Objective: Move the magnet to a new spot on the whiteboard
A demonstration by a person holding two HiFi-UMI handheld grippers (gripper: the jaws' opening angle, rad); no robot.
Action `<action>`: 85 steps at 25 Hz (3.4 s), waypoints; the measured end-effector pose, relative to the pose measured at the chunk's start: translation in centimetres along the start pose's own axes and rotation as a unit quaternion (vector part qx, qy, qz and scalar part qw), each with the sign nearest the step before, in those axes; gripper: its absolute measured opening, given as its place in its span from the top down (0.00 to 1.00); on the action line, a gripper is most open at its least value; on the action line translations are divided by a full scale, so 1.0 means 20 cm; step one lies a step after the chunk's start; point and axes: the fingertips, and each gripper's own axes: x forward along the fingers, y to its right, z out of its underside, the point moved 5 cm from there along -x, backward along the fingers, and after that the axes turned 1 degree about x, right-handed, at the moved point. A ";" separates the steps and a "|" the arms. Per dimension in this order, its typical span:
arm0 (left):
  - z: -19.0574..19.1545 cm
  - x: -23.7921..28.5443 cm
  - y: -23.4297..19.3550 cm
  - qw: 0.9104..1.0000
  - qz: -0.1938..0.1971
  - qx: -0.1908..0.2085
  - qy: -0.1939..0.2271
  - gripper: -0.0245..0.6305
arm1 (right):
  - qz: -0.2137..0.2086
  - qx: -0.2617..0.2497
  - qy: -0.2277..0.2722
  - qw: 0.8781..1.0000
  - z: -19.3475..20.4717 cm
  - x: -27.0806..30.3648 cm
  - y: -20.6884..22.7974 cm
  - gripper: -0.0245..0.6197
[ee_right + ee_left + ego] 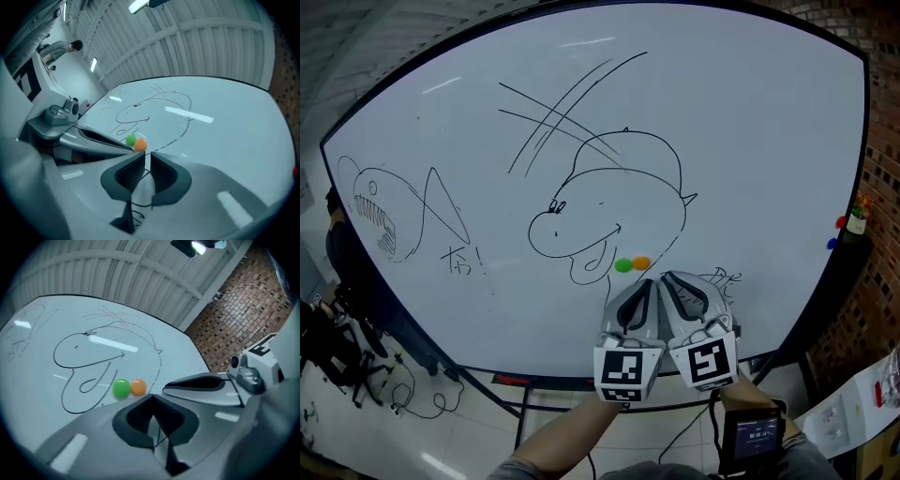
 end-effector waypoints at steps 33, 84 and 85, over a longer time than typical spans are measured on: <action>-0.04 0.00 -0.04 1.000 0.017 0.005 0.012 0.97 | 0.058 -0.068 -0.061 0.994 0.01 0.07 0.06 0.77; 0.18 0.97 1.59 0.977 0.208 -0.041 0.004 0.97 | 0.157 0.055 -0.164 0.972 0.89 -0.96 1.47 0.76; 0.18 0.96 1.59 0.977 0.208 -0.041 0.005 0.97 | 0.158 0.053 -0.166 0.972 0.89 -0.96 1.47 0.76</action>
